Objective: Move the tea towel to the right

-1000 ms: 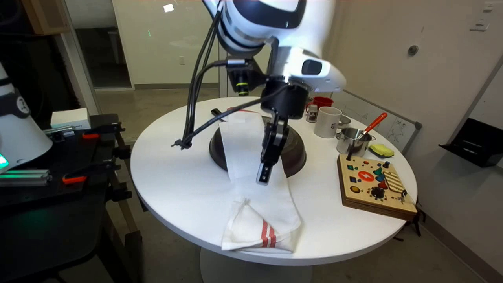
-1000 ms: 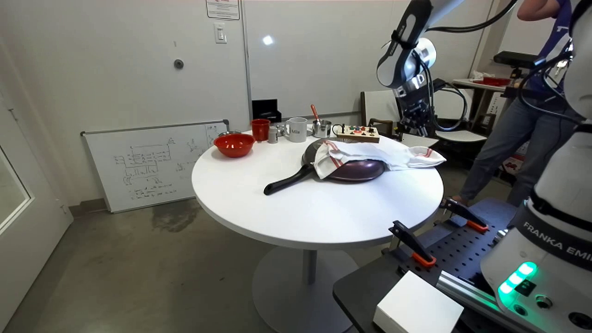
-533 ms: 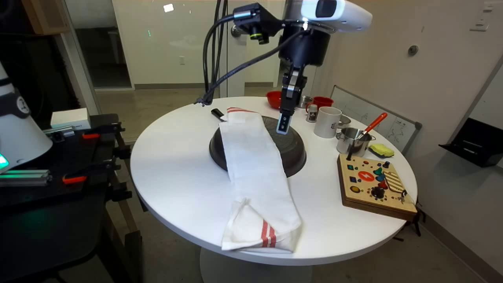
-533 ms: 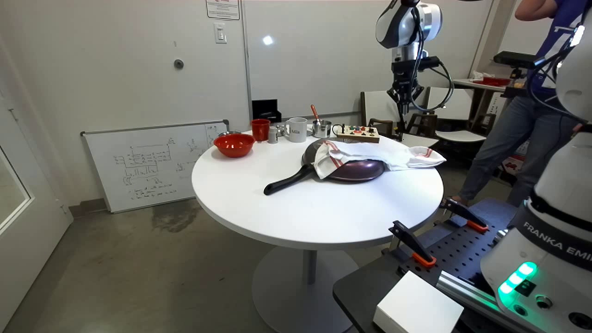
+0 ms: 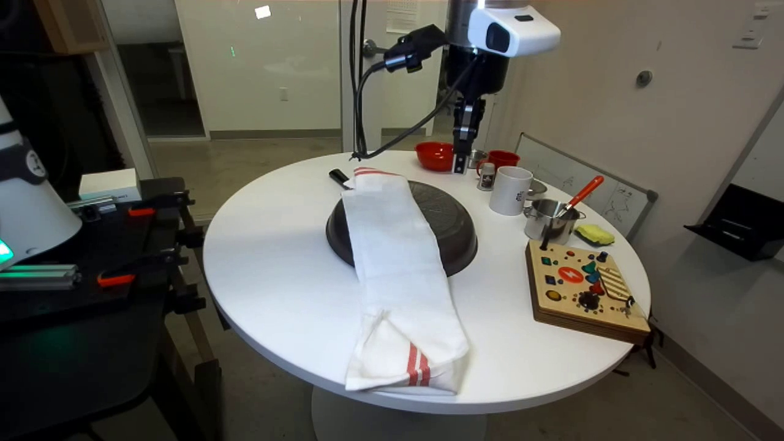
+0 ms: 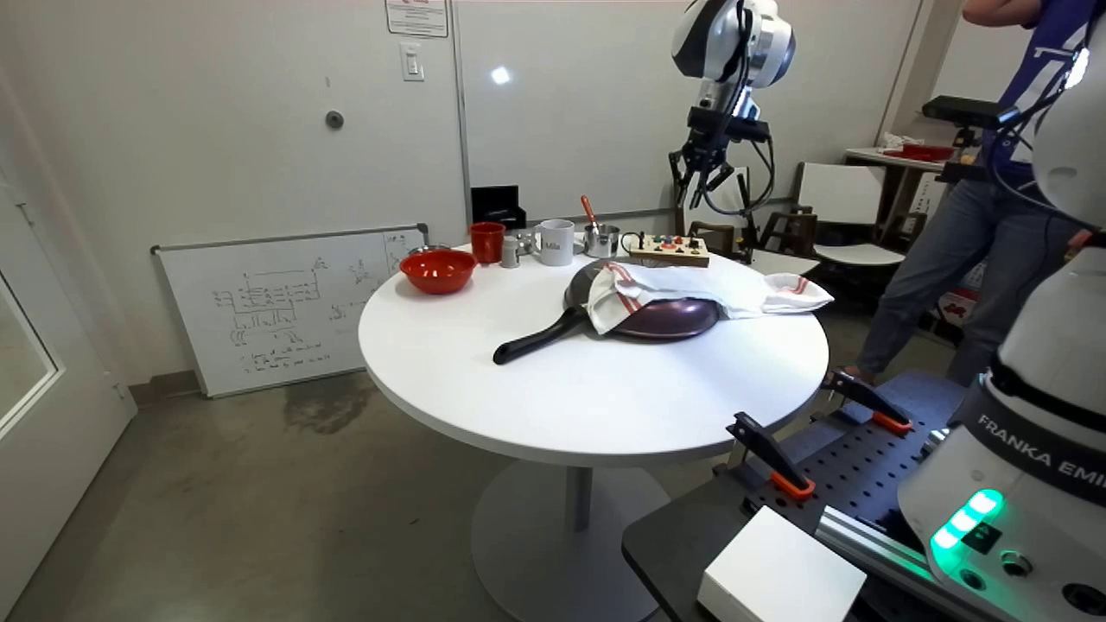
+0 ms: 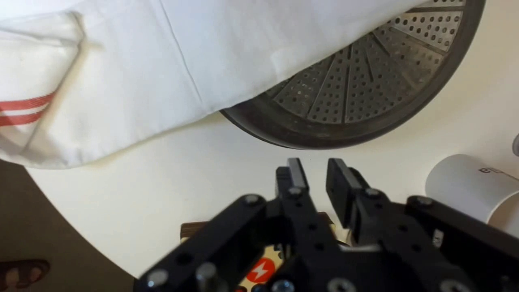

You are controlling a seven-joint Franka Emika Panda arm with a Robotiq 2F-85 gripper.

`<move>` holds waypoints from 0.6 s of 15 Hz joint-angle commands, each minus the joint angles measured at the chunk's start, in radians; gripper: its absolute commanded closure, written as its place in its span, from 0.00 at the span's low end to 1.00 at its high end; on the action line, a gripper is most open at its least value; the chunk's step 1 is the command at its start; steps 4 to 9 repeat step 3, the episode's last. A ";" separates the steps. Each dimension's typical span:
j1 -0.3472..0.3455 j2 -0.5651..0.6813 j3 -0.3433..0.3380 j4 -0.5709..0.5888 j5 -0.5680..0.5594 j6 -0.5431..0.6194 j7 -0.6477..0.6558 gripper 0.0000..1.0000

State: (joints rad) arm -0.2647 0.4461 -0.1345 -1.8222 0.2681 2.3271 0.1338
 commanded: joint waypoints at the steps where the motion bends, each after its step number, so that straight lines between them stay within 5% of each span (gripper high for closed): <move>1: 0.005 0.001 -0.003 0.003 0.006 0.000 -0.006 0.73; 9: 0.001 0.001 -0.003 0.003 0.007 0.002 -0.012 0.73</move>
